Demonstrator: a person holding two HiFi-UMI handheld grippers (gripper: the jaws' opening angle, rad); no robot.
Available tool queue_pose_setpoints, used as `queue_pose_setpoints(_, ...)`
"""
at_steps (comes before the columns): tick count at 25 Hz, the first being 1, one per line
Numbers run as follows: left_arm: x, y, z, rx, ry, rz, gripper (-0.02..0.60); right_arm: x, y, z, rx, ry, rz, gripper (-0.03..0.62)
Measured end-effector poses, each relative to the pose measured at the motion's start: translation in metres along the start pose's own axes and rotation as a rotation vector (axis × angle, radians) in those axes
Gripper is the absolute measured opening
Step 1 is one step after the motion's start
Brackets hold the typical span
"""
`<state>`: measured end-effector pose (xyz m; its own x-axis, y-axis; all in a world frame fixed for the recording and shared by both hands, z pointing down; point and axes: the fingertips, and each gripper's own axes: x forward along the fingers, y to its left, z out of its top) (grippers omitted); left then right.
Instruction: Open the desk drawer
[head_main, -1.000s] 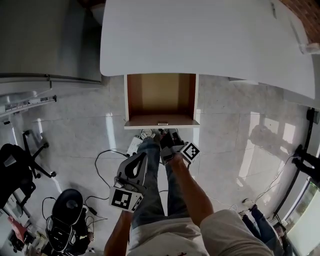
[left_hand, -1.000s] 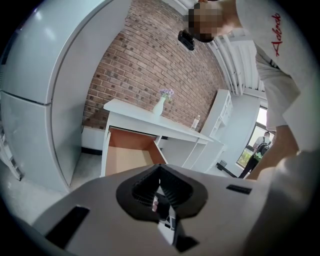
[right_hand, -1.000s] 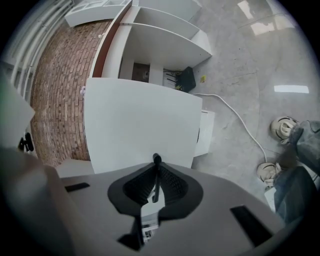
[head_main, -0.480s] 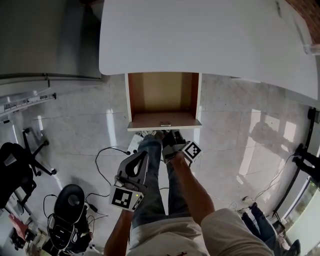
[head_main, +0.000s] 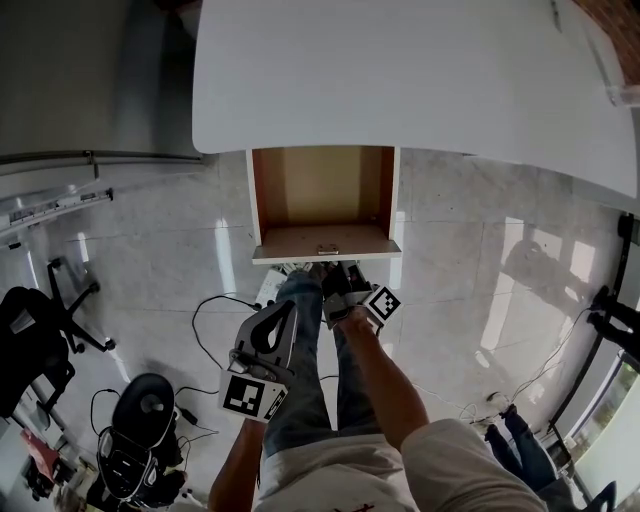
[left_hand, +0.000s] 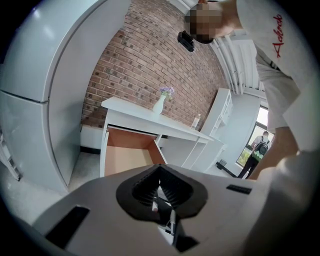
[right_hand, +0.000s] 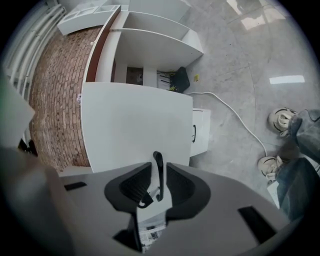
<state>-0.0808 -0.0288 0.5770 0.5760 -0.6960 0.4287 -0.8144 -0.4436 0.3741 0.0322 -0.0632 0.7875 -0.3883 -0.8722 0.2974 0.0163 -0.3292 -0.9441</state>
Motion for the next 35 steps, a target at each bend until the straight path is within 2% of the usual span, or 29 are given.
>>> queue_pose_setpoints(2, 0.001, -0.002, 0.000, 0.002, 0.002, -0.003, 0.012, -0.005, -0.003, -0.007, 0.011, 0.032, 0.009, 0.175)
queue_pose_setpoints(7, 0.002, -0.006, 0.000, 0.006, 0.001, -0.008, 0.012, -0.017, -0.013, -0.007, 0.011, 0.027, -0.029, 0.172)
queue_pose_setpoints(9, 0.003, -0.007, -0.001, 0.007, 0.001, -0.008, 0.012, -0.018, -0.013, -0.005, 0.008, 0.025, -0.032, 0.159)
queue_pose_setpoints(17, 0.009, -0.014, 0.002, 0.012, -0.012, -0.014, 0.012, -0.037, 0.000, 0.000, -0.047, 0.030, -0.063, 0.029)
queue_pose_setpoints(24, 0.021, -0.026, 0.016, 0.025, -0.040, -0.021, 0.012, -0.053, 0.030, 0.020, -0.123, 0.021, -0.041, 0.017)
queue_pose_setpoints(26, 0.023, -0.032, 0.018, 0.029, -0.041, -0.024, 0.012, -0.054, 0.044, 0.023, -0.190, 0.056, -0.040, 0.017)
queue_pose_setpoints(28, 0.024, -0.037, 0.022, 0.036, -0.042, -0.027, 0.012, -0.055, 0.065, 0.023, -0.304, 0.109, -0.028, 0.017)
queue_pose_setpoints(35, 0.033, -0.057, 0.055, 0.079, -0.079, -0.039, 0.012, -0.058, 0.169, 0.020, -0.880, 0.232, 0.059, 0.017)
